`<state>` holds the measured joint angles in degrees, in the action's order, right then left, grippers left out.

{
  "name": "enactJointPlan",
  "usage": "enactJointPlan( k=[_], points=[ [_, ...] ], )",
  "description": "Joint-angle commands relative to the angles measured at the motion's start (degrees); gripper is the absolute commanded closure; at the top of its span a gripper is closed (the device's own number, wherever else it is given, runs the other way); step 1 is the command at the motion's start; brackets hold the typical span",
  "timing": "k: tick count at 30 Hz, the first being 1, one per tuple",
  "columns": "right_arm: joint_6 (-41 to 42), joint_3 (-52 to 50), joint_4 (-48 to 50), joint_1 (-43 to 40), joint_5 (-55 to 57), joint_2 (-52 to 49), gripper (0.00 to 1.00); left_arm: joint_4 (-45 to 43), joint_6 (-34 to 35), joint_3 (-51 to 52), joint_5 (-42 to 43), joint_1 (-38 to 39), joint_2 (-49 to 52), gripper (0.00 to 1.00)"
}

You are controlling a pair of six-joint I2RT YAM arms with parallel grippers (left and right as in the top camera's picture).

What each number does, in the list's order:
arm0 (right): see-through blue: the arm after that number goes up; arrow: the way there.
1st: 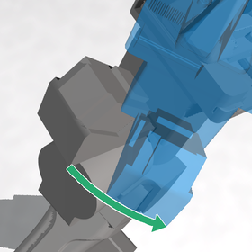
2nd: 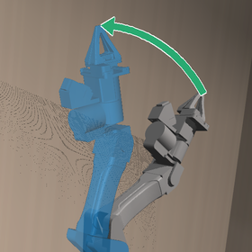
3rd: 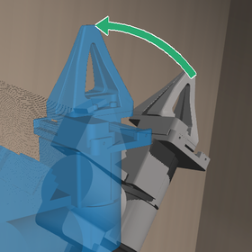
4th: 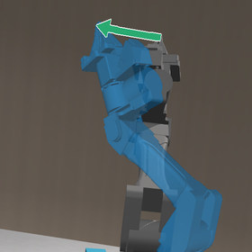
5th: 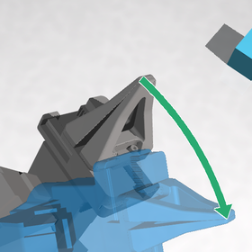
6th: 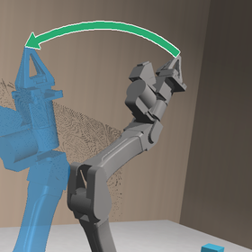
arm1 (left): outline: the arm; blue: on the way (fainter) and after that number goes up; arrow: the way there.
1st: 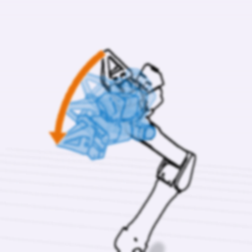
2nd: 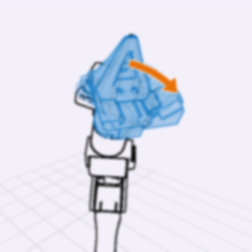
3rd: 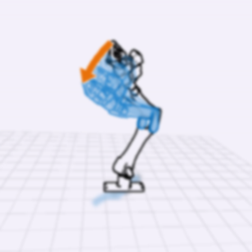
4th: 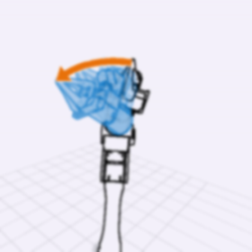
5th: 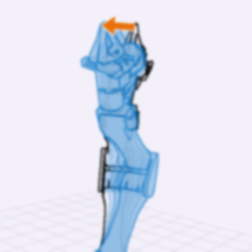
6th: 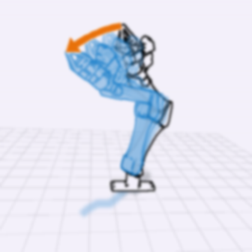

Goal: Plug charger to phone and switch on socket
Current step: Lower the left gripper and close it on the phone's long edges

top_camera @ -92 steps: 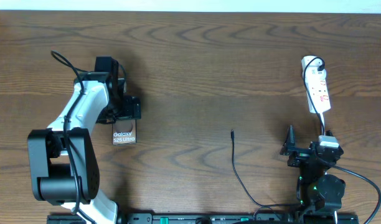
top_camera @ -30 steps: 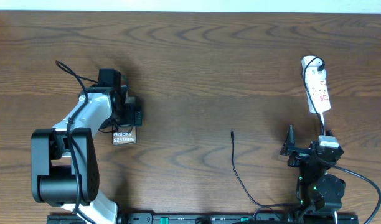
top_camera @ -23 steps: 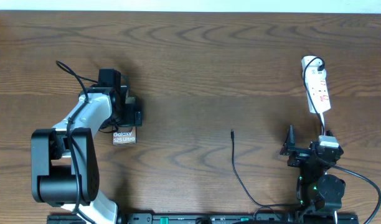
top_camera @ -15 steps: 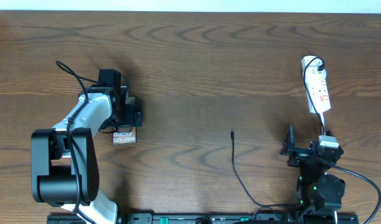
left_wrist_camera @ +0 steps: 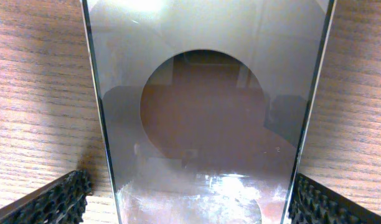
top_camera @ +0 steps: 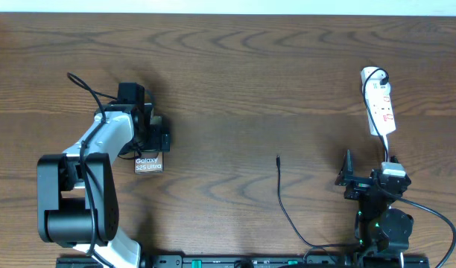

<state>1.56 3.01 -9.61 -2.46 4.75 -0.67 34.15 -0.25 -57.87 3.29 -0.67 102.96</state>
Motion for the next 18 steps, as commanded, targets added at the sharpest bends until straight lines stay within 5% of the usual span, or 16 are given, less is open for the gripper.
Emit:
enactJointPlan(
  k=[1, 18],
  points=[
    [0.8, -0.2, -0.1, -0.5, 0.4, 0.3, 0.01, 1.1, -0.2, 1.9, 2.3, -0.3, 1.5, 0.01],
    [0.7, -0.2, -0.1, -0.5, 0.5, 0.3, 0.01, 0.9, -0.2, 1.9, 2.3, -0.3, 1.5, 0.16]
  ],
)
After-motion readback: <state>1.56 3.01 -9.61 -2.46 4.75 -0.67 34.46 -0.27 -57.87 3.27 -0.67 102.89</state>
